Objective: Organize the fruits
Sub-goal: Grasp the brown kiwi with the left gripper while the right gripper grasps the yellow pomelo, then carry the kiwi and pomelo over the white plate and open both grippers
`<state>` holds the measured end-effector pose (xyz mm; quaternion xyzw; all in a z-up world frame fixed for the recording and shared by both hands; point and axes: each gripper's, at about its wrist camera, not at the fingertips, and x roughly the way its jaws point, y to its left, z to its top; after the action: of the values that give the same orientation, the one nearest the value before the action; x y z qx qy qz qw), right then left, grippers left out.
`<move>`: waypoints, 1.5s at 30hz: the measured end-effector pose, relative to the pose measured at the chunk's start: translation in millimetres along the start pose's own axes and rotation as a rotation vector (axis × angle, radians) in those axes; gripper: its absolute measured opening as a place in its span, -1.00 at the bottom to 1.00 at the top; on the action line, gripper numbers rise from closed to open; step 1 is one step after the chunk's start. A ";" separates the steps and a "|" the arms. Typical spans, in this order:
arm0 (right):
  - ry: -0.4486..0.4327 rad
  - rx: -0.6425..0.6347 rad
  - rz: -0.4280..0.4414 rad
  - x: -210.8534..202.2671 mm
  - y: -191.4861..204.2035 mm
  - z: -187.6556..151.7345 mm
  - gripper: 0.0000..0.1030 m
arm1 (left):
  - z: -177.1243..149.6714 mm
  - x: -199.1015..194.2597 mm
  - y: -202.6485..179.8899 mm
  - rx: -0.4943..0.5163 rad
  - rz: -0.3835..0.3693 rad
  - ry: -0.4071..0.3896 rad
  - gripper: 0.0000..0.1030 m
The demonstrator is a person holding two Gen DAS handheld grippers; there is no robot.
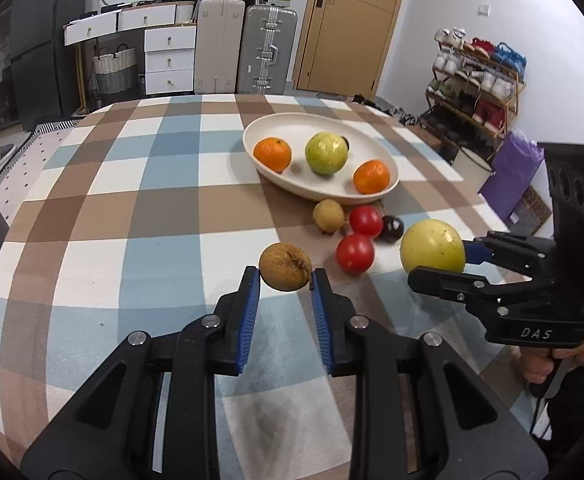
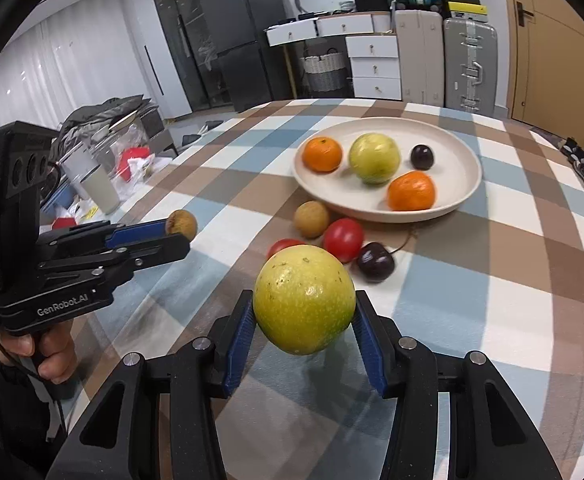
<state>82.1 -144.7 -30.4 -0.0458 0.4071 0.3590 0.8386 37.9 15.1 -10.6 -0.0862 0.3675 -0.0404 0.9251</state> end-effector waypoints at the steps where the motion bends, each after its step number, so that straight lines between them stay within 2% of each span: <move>1: -0.004 0.007 -0.002 -2.1 -3.2 1.3 -0.06 | 1.9 -0.4 -1.3 -0.002 -0.002 -0.006 -0.54; 12: -0.069 0.038 -0.044 -25.6 -35.1 26.0 -0.06 | 34.8 2.9 -19.4 0.028 0.015 -0.063 -0.54; 23: -0.111 0.087 -0.049 -36.3 -68.0 49.4 -0.06 | 65.6 25.1 -34.6 0.051 -0.018 -0.075 -0.54; 36: -0.109 0.096 -0.067 -20.9 -88.7 67.7 -0.06 | 89.6 61.6 -45.3 0.083 -0.014 -0.061 -0.54; 39: -0.111 0.098 -0.066 -15.1 -93.2 72.3 -0.06 | 93.9 72.6 -42.2 0.072 -0.055 -0.058 -0.54; 45: -0.118 0.099 -0.060 -5.8 -99.4 83.1 -0.06 | 100.3 91.4 -39.7 0.079 -0.047 -0.044 -0.54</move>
<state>197.2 -190.7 7.6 0.0048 0.3729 0.3153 0.8727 172.8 -23.5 7.2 -0.0592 0.3429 -0.0747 0.9345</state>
